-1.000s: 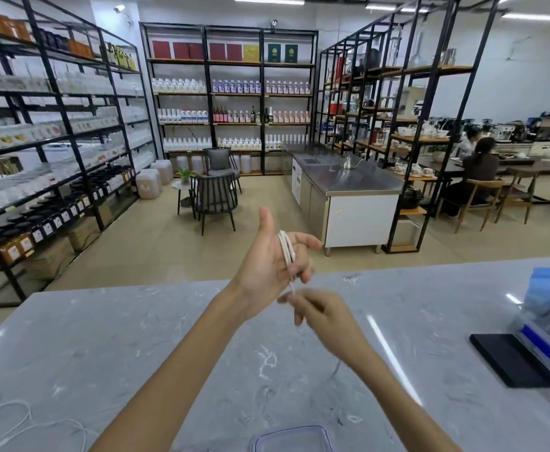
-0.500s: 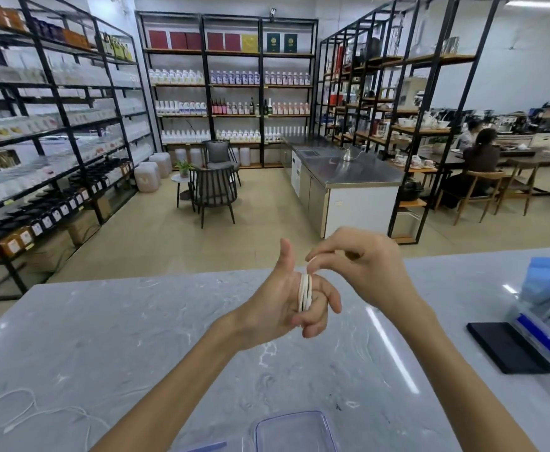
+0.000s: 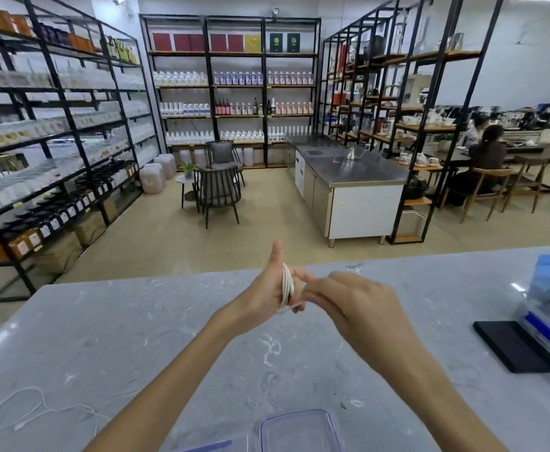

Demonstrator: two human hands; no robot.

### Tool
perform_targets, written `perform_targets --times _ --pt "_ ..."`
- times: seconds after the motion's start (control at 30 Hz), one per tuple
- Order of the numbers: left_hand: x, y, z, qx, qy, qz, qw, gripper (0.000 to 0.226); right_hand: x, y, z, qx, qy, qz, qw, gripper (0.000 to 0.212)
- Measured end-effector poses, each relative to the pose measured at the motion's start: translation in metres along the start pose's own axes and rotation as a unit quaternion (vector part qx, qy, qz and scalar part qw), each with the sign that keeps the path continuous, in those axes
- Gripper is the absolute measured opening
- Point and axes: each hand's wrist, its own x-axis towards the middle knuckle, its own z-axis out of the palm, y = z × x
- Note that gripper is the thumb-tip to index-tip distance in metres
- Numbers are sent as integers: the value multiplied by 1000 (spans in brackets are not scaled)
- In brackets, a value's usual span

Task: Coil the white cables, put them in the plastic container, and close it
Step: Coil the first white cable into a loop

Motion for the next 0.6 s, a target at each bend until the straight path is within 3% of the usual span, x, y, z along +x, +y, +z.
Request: perform_targets --times 0.03,0.1,0.17,0.23,0.37,0.47,0.53,0.6 --pt "-4 -4 6 4 -47 -1 999 97 9 7 -9 27 50 -15 998 20" --pt "-12 -6 17 -4 -119 10 993 99 29 21 -13 172 77 6 982 13" --pt "-13 -1 21 -43 -154 17 987 102 43 29 -1 360 49 109 925 7" --pt "-11 4 19 -86 -159 22 983 103 45 33 18 475 27 196 858 11" --pt "-9 1 9 -131 -119 0 984 84 27 31 52 528 19 239 815 20" --pt "-11 -10 4 -142 -106 8 984 55 15 24 66 571 2 249 782 29" --pt "-11 -13 3 -133 -112 27 984 33 9 24 70 611 -29 259 747 30" --pt "-10 -13 1 -143 -120 31 982 25 4 25 71 656 -83 241 710 32"
